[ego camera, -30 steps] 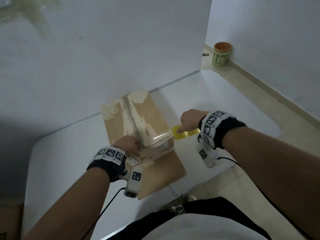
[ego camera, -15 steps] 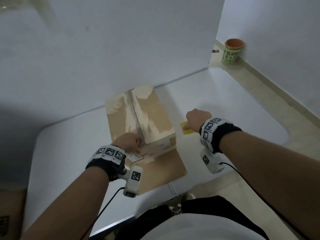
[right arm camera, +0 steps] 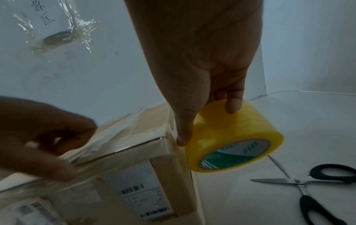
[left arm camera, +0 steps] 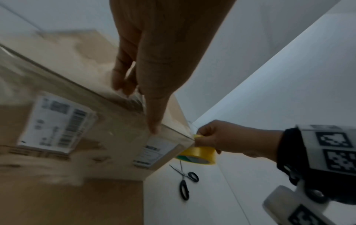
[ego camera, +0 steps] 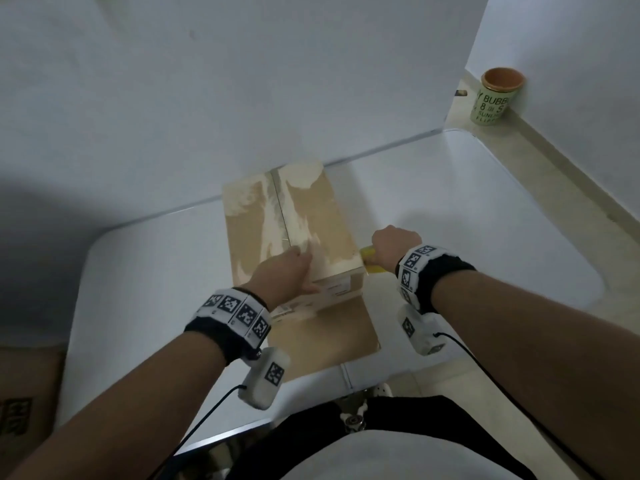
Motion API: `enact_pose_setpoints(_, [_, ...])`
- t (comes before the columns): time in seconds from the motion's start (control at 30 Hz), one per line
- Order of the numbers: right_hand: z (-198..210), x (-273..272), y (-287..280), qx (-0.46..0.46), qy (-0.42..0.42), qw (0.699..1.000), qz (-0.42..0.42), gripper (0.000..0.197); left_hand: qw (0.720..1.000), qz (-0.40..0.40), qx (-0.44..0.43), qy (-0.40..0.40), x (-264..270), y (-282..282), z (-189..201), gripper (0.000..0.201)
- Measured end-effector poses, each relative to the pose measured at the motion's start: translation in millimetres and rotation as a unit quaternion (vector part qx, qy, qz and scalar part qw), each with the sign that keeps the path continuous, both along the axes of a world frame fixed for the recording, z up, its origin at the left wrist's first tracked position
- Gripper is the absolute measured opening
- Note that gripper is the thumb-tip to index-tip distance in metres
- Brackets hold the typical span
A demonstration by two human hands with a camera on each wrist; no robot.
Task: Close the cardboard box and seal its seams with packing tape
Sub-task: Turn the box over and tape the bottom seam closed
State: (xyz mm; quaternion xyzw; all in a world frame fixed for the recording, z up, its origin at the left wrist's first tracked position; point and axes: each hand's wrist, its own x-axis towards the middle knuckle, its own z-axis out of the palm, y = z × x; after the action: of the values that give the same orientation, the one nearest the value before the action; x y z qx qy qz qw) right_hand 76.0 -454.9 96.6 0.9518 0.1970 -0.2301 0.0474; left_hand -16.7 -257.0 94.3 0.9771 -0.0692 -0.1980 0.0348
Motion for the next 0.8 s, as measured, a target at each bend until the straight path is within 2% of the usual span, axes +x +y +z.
enact_pose_setpoints(0.07, [-3.0, 1.2, 2.2, 0.004, 0.006, 1.0, 0.003, 0.038, 0.998, -0.013, -0.055, 0.006, 12.7, -10.6, -7.0, 0.038])
enact_pose_setpoints(0.3, [-14.2, 8.1, -13.1, 0.043, 0.087, 0.993, -0.066, 0.042, 0.988, -0.036, -0.147, 0.036, 24.3, -2.6, -20.8, 0.031])
enact_pose_setpoints(0.4, [-15.1, 10.2, -21.6, 0.052, 0.112, 0.988, -0.088, 0.025, 0.995, -0.04, -0.08, 0.047, 27.7, -11.0, -18.9, 0.034])
enact_pose_setpoints(0.47, [-16.3, 13.0, -25.8, 0.063, 0.117, 0.988, -0.074, 0.03, 0.996, -0.043, -0.074, 0.029, 34.1, -26.3, -11.7, 0.035])
enact_pose_setpoints(0.57, [-10.1, 14.8, -28.8, 0.073, 0.109, 0.991, -0.038, 0.037, 0.99, -0.045, -0.133, -0.005, 52.1, -54.4, -2.7, 0.029])
enact_pose_setpoints(0.8, [-5.2, 11.9, -49.0, 0.09, 0.142, 0.985, -0.041, 0.045, 0.995, -0.094, -0.026, 0.005, 76.3, -82.2, -12.5, 0.028])
